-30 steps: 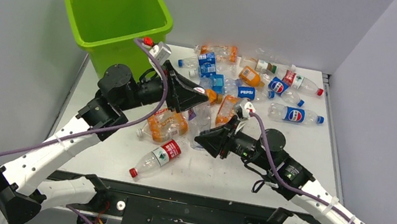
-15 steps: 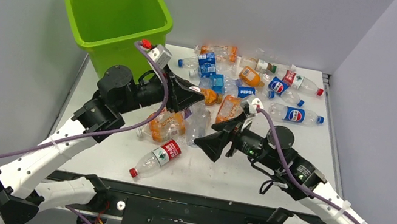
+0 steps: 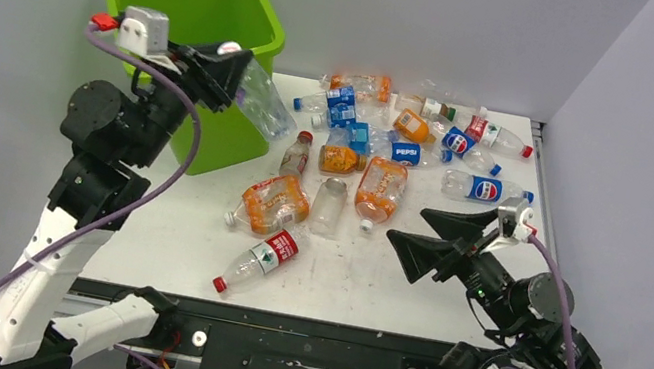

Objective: Put the plastic bottles in the bin
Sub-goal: Place the plastic bottle in the trash bin.

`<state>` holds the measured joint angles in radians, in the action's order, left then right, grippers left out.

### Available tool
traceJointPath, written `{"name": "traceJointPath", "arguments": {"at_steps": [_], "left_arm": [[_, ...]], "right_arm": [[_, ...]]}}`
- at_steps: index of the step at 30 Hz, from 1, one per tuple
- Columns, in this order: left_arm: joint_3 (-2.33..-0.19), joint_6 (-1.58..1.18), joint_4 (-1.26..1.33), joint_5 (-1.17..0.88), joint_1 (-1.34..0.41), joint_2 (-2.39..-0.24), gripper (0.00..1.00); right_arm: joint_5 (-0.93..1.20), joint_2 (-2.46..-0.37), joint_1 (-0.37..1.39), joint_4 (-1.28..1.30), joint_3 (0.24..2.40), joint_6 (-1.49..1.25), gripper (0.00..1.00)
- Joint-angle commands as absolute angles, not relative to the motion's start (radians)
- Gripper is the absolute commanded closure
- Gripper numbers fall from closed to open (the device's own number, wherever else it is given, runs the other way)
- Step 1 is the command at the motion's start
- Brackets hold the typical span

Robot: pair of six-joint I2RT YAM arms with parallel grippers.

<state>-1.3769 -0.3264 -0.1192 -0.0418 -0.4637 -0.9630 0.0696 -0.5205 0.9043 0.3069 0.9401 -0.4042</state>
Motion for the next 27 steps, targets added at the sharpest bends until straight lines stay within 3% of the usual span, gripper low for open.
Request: {"name": "traceJointPath", "arguments": {"at_steps": [1,5,10,18,19,20,22,26,27], "left_arm": [[-1.497,-0.170,-0.078,0.306,-0.430,-0.977,1.00],[-1.570,-0.147,0.023,0.439,-0.327,-1.047,1.00],[-1.686,-0.264,0.023,0.433,-0.170,-1.199,1.00],[-1.727,-0.244,0.089,0.421,-0.125,-1.398,1.00],[-1.726,-0.237,0.102,0.417,-0.126,-1.413,0.95],[-1.726,-0.227,0.116,0.413,-0.126,-1.428,0.84],[-1.733,-0.215,0.147,0.401,-0.128,-1.438,0.48],[-1.749,-0.159,0.176,0.412,-0.198,-1.400,0.17],[-1.742,-0.127,0.180,0.425,-0.238,-1.375,0.03]], "right_arm": [[-0.183,-0.455,0.909,0.268,0.786,-0.448,0.10],[-0.274,-0.410,0.908,0.212,0.661,-0.493,0.10],[-0.290,-0.444,0.910,0.180,0.588,-0.524,0.10],[-0.278,-0.540,0.909,0.201,0.557,-0.569,0.10],[-0.282,-0.550,0.909,0.204,0.556,-0.569,0.10],[-0.290,-0.560,0.908,0.207,0.557,-0.569,0.10],[-0.309,-0.572,0.908,0.208,0.557,-0.564,0.10],[-0.331,-0.597,0.907,0.206,0.567,-0.543,0.10],[-0.333,-0.604,0.907,0.203,0.569,-0.539,0.10]]}}
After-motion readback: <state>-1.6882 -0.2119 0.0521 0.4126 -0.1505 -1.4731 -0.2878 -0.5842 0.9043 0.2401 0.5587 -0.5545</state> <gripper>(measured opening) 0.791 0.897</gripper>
